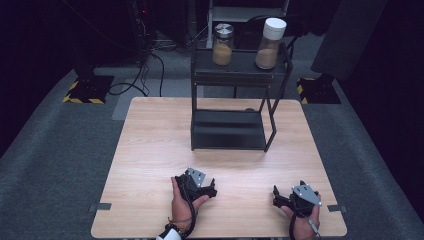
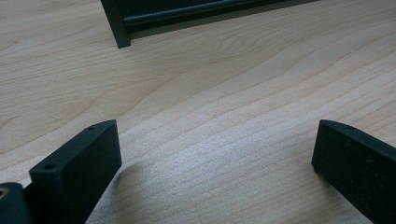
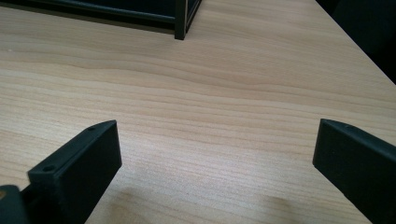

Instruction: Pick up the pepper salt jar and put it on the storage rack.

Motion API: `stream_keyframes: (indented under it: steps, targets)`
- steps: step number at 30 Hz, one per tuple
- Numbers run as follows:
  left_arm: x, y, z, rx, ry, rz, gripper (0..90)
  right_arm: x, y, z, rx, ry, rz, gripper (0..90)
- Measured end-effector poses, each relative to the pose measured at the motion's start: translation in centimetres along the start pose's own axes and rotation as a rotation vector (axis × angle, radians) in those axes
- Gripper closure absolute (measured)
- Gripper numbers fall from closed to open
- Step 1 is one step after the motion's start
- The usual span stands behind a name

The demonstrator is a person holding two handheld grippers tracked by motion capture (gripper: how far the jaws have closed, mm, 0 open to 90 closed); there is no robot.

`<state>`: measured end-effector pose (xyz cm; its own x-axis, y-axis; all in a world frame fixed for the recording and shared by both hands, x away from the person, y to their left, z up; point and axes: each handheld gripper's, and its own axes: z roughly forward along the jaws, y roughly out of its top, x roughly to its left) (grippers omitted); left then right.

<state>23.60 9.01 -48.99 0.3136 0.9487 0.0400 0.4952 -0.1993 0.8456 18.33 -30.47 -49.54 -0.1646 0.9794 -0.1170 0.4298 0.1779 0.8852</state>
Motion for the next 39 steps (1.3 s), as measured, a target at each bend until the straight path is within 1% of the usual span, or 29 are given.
stream_keyframes:
  steps: [9,11,14,17,21,22,27,39]
  targets:
    - [0.0,0.0,0.0,0.000,0.000,0.001,1.1,0.0,0.6,0.1,0.057,-0.012,-0.010,1.0]
    - [0.0,0.0,0.0,0.000,0.000,0.002,1.1,0.3,0.9,0.2,0.074,-0.026,-0.017,1.0]
    - [0.0,0.0,0.0,0.000,0.000,0.003,1.1,0.3,1.0,0.3,0.079,-0.031,-0.001,1.0]
    - [0.0,0.0,0.0,0.000,-0.001,0.004,1.1,0.1,1.1,0.4,0.085,-0.025,0.018,1.0]
    - [-0.1,0.0,0.0,-0.001,0.002,0.009,1.1,-1.1,1.5,0.7,0.113,0.021,0.073,1.0]
    - [-0.1,0.0,0.0,-0.001,0.001,0.008,1.1,-1.6,1.6,0.8,0.124,0.044,0.090,0.7]
    - [-0.1,-0.1,0.0,-0.004,0.003,0.012,1.1,-1.7,1.7,0.8,0.127,0.051,0.091,0.6]
    - [-0.1,0.0,0.0,-0.002,0.002,0.011,1.1,-1.7,1.7,0.7,0.126,0.049,0.092,0.6]
